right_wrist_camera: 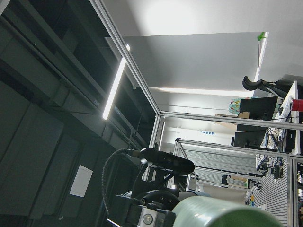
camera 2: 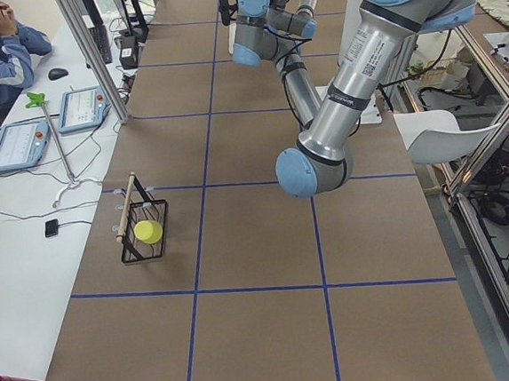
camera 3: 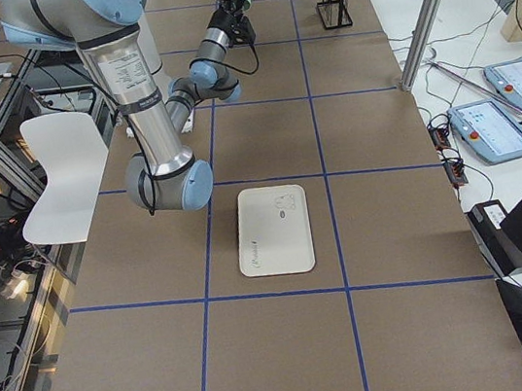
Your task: Left arm grabs green cup and hands to right arm on tray
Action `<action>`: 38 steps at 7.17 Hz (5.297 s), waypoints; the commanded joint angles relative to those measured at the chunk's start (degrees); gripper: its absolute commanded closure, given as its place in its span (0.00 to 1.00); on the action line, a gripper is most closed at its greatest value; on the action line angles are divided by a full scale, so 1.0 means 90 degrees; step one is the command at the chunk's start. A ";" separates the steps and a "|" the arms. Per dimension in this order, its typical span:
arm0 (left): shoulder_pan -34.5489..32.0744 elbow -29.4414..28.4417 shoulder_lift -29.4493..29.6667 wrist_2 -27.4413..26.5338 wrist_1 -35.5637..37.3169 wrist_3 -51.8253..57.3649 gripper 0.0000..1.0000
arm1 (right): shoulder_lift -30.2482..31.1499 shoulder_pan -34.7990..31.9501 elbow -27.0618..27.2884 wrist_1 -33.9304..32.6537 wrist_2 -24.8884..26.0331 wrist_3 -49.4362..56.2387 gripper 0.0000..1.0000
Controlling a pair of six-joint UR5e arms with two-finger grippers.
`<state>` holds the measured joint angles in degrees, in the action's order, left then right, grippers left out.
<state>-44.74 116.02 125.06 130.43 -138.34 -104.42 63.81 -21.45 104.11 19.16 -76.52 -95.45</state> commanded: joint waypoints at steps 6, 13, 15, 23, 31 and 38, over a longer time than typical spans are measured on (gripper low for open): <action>-0.0009 -0.0059 0.0040 -0.0625 -0.0293 0.1029 0.00 | -0.0010 -0.0009 0.0053 0.0019 -0.0003 0.0000 1.00; -0.0058 -0.0098 -0.0048 -0.0800 -0.0283 0.1045 0.00 | 0.0566 -0.1081 0.0015 -0.2405 -0.0255 -0.0020 1.00; -0.0039 -0.0438 -0.0116 -0.0840 -0.0293 0.1123 0.00 | 0.0576 -0.1880 0.0219 -0.4317 -0.1510 0.0019 1.00; -0.0827 -0.0694 -0.0896 -0.0957 0.3927 0.5538 0.00 | 0.1191 -0.4130 0.1526 -1.0956 -0.4545 0.3189 1.00; -0.3755 -0.0820 -0.2997 -0.0540 0.6575 1.1318 0.00 | 0.1854 -0.4277 0.2612 -1.4162 -0.4622 0.6531 1.00; -0.4814 -0.1651 -0.4020 0.0190 0.6773 1.1643 0.00 | 0.4082 -0.3664 0.2166 -1.0961 -0.4623 0.5824 1.00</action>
<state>-87.88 100.91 91.31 128.00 -73.44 3.87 98.91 -56.77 125.93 -84.58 -118.69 -39.66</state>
